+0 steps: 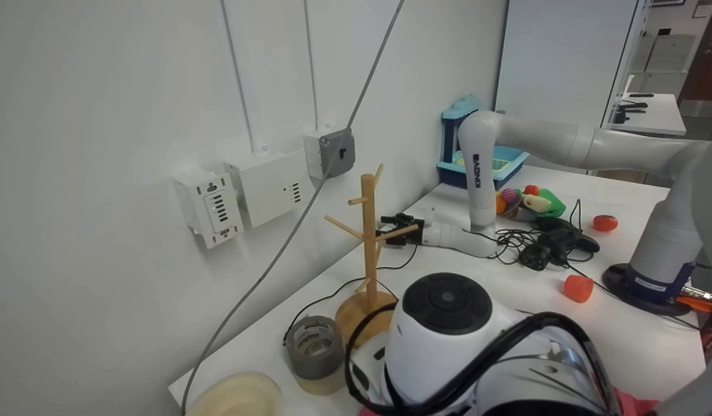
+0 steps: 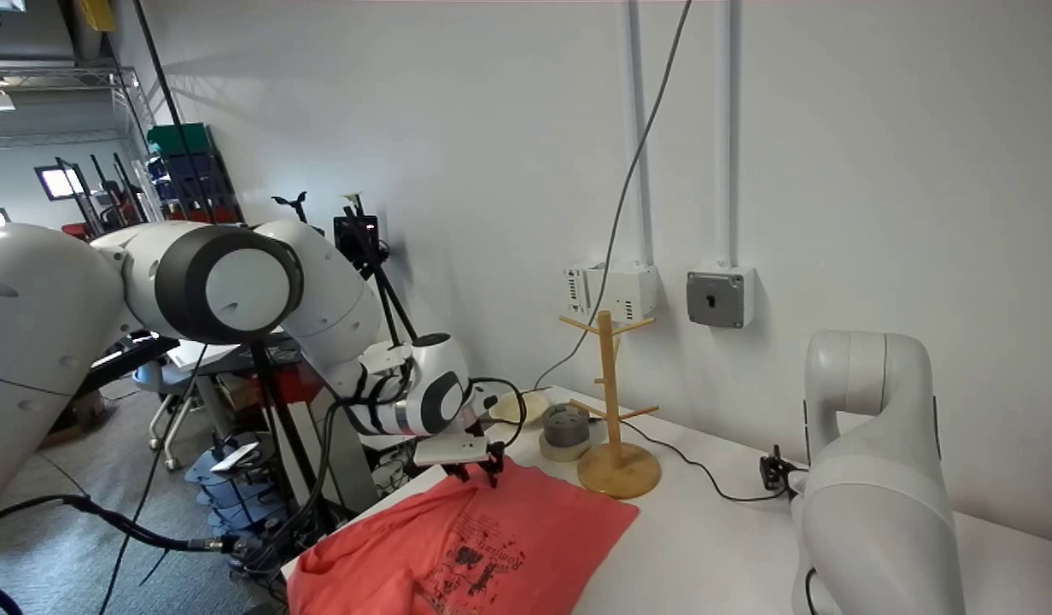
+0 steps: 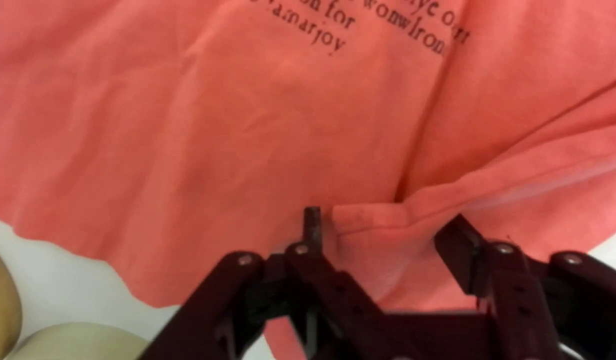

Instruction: Fold the sweatshirt

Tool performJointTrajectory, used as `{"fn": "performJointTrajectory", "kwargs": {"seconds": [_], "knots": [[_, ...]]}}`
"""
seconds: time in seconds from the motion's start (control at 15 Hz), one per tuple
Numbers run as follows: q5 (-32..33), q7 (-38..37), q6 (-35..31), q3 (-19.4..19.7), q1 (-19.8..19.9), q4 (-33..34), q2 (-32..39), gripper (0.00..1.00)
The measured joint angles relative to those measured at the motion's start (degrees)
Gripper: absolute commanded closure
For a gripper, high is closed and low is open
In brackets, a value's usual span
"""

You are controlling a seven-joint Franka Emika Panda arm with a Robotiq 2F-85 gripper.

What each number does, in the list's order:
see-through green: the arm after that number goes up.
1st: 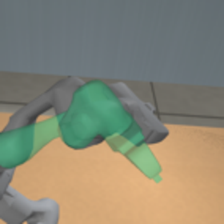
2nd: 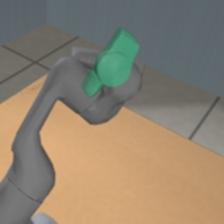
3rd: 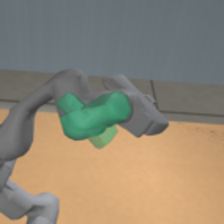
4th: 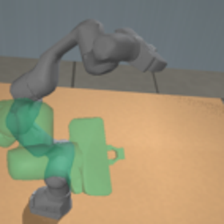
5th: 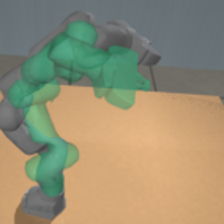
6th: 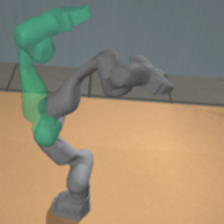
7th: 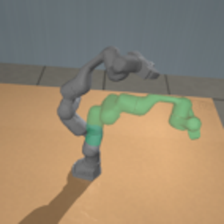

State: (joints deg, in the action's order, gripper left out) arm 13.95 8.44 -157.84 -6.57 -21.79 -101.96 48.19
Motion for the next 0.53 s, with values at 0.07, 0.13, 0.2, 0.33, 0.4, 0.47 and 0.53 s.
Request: {"fn": "performJointTrajectory", "kwargs": {"seconds": [0.07,0.13,0.2,0.33,0.4,0.47,0.53], "knots": [[0.2,-0.6,0.0,0.2,-0.2,-0.2,0.0,0.20],[0.2,-1.2,0.0,0.4,-0.5,-0.4,0.0,0.33],[0.3,-1.7,0.0,0.4,-0.7,-0.6,0.0,0.32],[0.3,-2.5,0.0,0.4,-1.1,-0.9,-0.1,0.19],[0.2,-2.8,0.0,0.4,-1.2,-1.1,-0.2,0.11],[0.3,-3.1,0.0,0.4,-1.4,-1.3,-0.3,0.01],[0.2,-3.5,0.1,0.4,-1.7,-1.6,-0.4,0.00]]}}
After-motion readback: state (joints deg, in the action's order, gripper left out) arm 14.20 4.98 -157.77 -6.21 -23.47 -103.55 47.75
